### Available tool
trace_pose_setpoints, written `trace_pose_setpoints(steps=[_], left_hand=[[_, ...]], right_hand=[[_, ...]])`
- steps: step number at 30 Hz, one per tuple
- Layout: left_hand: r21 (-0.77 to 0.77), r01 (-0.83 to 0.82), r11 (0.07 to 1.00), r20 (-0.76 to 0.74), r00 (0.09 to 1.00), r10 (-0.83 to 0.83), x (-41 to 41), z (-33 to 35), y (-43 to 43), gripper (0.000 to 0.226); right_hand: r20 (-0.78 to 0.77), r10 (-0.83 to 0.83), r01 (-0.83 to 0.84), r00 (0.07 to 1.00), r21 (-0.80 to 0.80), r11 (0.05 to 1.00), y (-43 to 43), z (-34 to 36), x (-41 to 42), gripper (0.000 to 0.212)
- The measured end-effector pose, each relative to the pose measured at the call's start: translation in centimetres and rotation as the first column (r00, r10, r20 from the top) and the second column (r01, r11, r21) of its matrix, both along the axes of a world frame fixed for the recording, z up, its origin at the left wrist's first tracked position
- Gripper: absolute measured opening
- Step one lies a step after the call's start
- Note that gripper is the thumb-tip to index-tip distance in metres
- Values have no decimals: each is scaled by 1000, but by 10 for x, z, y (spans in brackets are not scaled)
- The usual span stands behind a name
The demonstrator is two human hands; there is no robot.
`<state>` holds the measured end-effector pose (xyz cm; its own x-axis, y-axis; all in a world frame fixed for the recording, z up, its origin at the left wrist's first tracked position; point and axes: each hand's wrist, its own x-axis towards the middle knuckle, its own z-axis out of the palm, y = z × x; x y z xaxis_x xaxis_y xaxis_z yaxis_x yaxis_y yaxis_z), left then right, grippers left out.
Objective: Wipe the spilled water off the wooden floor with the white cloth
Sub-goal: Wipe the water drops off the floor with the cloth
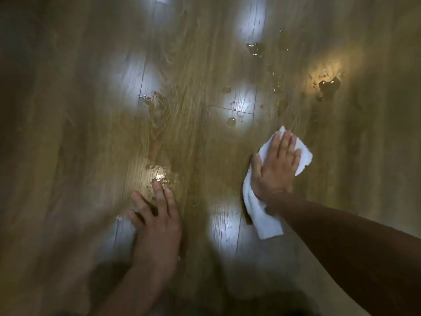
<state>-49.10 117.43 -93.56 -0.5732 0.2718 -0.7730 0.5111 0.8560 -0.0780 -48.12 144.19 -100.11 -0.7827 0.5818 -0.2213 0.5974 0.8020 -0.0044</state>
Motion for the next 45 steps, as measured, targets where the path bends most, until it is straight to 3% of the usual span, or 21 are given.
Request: trace_pose_setpoints(steps=[5,8,13,16,20,23,26,28,32,36,38,42,45], left_hand=[[-41,-37,998,0,999,37,0,4,8,135],[-64,-13,998,2,1000,13,0,-2,10,145],[-117,-42,992,12,999,44,-3,4,12,157],[-117,-68,991,32,997,72,-4,9,15,153],[-98,-115,988,43,992,120,-4,14,15,157],[-83,-172,982,3,985,173,1,20,29,155],[166,-212,963,36,977,209,-6,16,89,150],[230,-151,961,37,989,146,-7,13,137,152],[144,-88,986,12,996,87,-11,-4,169,153],[124,-43,991,5,999,43,-13,-5,165,153],[121,-46,992,25,999,43,-14,-4,167,154],[110,-35,993,23,999,33,-16,-6,167,155],[84,-25,996,31,999,22,-16,-9,166,152]], right_hand=[[-10,14,-14,1000,-47,999,0,7,-1,74],[-16,240,-240,971,-107,965,-9,10,-20,74],[-83,682,-680,727,-227,697,-72,13,-75,70],[-80,782,-780,618,-184,597,-30,7,-60,61],[-131,687,-695,715,-25,718,59,-2,-12,62],[-78,591,-594,803,-26,804,107,2,31,63],[-92,490,-493,867,-11,870,109,3,43,64],[-103,462,-468,881,-42,883,105,4,42,64],[-84,542,-547,836,-61,835,156,3,71,60],[-52,244,-248,968,-92,964,186,9,54,63],[-66,166,-173,984,-122,977,163,12,16,61],[-117,418,-433,901,-168,886,73,10,-66,60],[-139,656,-670,742,-190,717,5,15,-116,56]])
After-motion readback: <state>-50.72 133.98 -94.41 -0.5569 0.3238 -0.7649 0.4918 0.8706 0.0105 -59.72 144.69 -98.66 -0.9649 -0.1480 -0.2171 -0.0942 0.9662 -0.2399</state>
